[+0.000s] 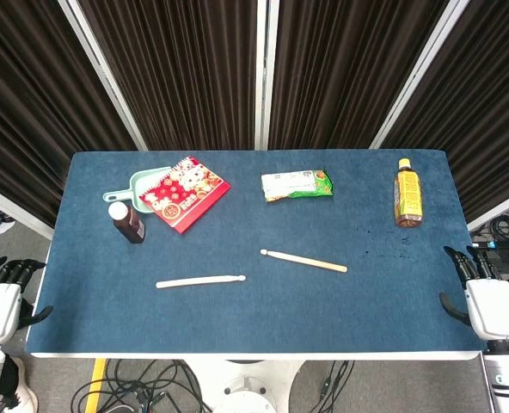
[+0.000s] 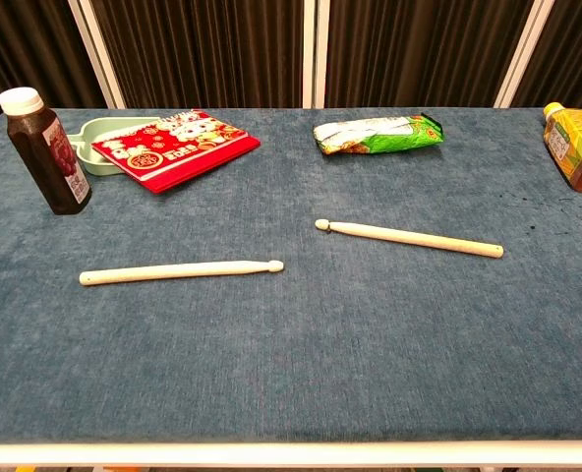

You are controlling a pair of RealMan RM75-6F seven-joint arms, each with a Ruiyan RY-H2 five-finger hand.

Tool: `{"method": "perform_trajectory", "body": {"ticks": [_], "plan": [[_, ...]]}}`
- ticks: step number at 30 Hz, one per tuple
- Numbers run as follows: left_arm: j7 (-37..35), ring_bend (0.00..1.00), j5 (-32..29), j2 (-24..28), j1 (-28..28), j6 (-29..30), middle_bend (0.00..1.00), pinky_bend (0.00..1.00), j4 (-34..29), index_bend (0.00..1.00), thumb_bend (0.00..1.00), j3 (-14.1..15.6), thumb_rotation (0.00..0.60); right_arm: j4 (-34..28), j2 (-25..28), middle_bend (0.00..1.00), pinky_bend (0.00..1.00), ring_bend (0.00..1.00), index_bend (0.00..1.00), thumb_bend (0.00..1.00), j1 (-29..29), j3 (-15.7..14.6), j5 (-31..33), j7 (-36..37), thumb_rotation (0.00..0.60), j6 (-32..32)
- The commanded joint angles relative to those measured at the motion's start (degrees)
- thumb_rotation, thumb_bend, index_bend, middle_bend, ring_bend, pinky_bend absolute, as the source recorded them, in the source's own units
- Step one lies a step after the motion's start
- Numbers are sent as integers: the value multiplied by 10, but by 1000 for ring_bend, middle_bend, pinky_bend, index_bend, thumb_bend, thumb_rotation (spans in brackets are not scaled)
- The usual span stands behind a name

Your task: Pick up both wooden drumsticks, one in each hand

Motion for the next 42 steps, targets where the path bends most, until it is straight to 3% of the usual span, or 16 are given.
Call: {"method": "perform_trajectory", "body": {"ticks": [1, 8, 13, 24, 30, 42], "plan": [[0, 181, 2, -1, -1, -1, 236, 124, 0, 266, 49, 0, 600, 1, -1, 189, 190, 61, 101, 207, 1, -1, 0, 2, 600, -2], [1, 181, 9, 0, -8, -7, 236, 124, 1, 266, 49, 0, 600, 6, -6, 193, 190, 62, 100, 208, 12, 0, 2, 6, 600, -22], [5, 181, 20, -1, -21, -19, 236, 124, 0, 266, 50, -2, 600, 15, -31, 245, 204, 86, 107, 209, 53, 15, 23, -18, 600, -79], [6, 181, 27, -5, -38, -43, 236, 124, 1, 266, 50, 2, 600, 116, -178, 356, 345, 193, 259, 208, 179, 57, 134, -111, 600, -256], [2, 181, 23, -5, -35, -42, 236, 124, 3, 266, 50, 5, 600, 158, -242, 403, 373, 233, 325, 206, 216, 62, 156, -154, 600, -277], [-14, 181, 24, -12, -33, -41, 236, 124, 18, 266, 50, 9, 600, 191, -308, 475, 409, 294, 388, 199, 238, 53, 175, -202, 600, -266]]}}
